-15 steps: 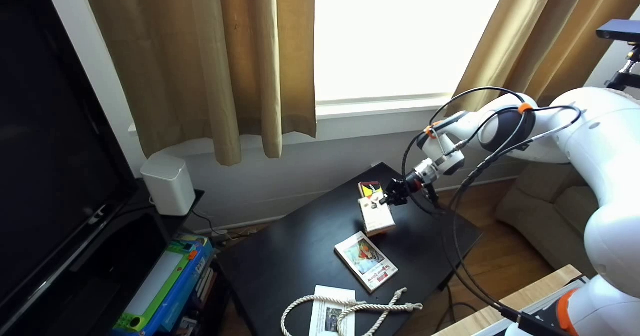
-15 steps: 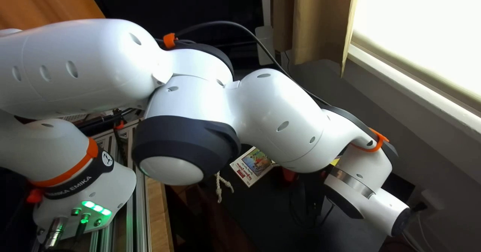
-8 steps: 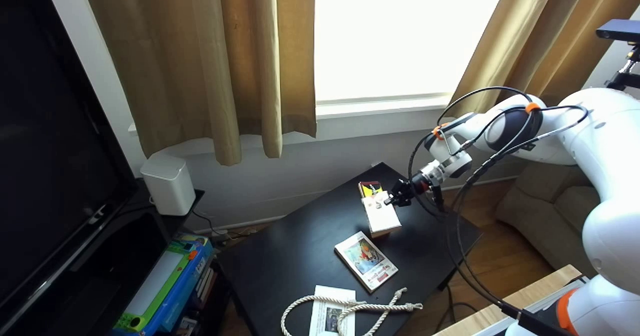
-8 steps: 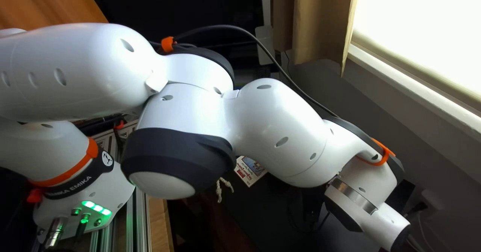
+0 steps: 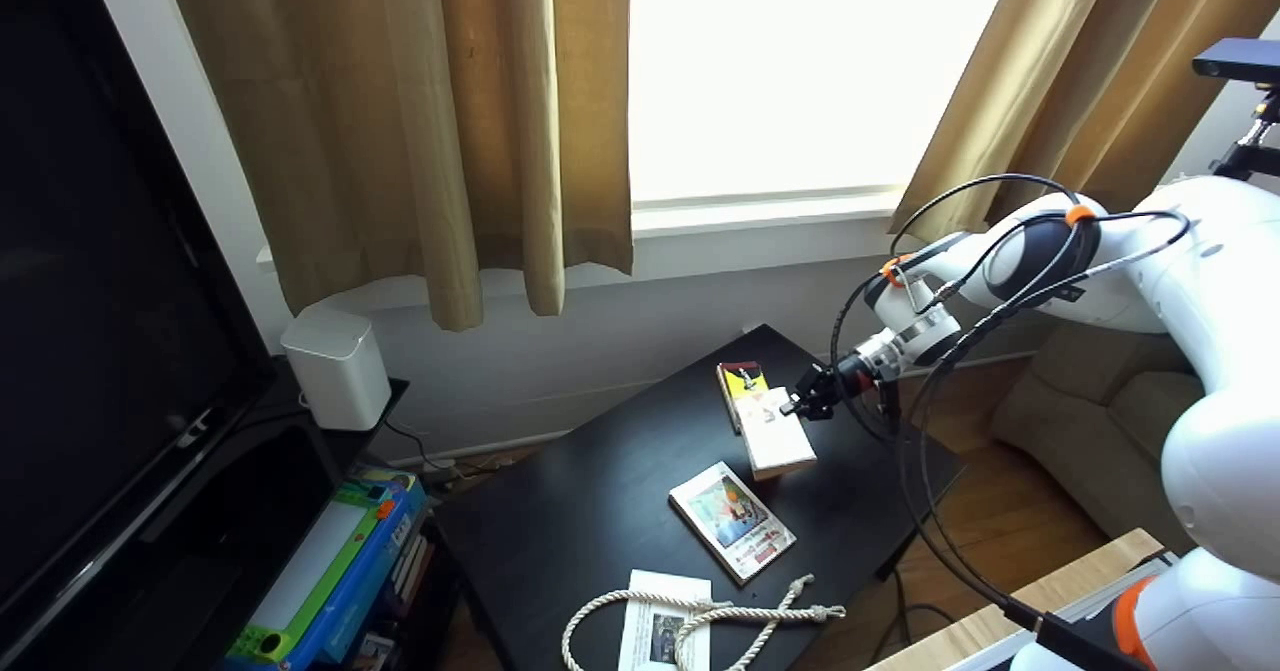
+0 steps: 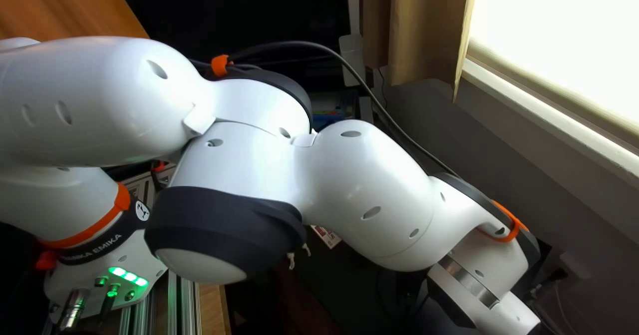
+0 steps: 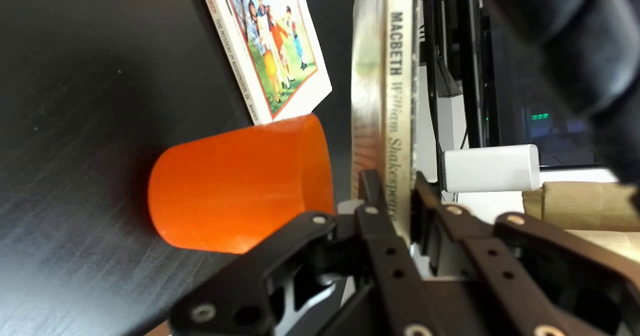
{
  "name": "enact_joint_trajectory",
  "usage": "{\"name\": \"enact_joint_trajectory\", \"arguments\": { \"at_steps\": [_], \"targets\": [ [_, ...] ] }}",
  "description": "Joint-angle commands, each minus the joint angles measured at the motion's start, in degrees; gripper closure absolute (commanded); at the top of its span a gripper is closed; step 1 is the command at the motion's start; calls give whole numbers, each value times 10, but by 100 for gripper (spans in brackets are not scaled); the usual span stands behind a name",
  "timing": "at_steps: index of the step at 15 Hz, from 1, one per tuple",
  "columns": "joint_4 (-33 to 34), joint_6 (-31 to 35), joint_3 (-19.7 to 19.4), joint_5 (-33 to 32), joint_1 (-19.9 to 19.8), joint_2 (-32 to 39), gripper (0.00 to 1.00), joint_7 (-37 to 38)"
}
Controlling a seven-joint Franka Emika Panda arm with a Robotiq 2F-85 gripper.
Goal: Remove the book from on top of the orange cup, put it on the table and then put the orange cup on the same book
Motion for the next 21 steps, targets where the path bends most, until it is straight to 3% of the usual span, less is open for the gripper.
{"name": "enact_joint_trajectory", "arguments": {
  "at_steps": [1,8,17,21],
  "targets": [
    [-5,-23,3,3,-11,0,96,-12],
    [20,-36,8,9,-9,6,96,-16],
    [64,-24,16,1,36,-12,96,35],
    [36,-35,4,-4,24,-41,96,29]
  ]
}}
